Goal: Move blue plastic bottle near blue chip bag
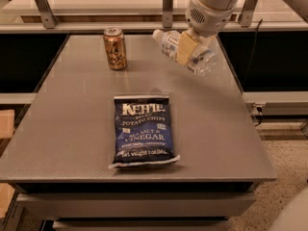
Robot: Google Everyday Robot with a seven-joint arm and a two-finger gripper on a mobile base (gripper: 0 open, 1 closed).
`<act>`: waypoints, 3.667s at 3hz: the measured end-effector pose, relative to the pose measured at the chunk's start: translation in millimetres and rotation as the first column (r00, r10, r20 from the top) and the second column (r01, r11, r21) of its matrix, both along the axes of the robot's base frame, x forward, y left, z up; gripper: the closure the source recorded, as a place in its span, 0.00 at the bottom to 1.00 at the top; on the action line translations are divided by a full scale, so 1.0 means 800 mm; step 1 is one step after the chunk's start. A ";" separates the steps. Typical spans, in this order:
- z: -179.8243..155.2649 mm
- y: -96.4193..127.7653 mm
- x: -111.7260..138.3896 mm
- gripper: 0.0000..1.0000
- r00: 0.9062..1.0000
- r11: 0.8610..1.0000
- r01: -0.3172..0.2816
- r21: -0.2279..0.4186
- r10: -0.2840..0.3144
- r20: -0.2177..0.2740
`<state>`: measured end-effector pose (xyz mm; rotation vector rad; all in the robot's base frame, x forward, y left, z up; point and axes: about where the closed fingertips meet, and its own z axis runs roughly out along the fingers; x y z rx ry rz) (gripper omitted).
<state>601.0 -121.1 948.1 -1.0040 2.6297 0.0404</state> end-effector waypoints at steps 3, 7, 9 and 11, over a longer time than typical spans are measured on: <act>-0.064 0.016 0.014 1.00 0.996 0.994 -0.012 0.110 0.022 -0.090; -0.079 0.003 -0.032 1.00 0.993 0.993 0.042 0.109 -0.030 -0.114; -0.111 0.012 -0.020 1.00 0.987 0.998 0.018 0.057 -0.008 -0.163; -0.119 0.014 -0.015 0.84 0.984 0.999 0.009 0.038 -0.003 -0.178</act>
Offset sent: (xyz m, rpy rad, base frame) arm 0.0227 0.0189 -0.0633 0.1158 0.1177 0.0387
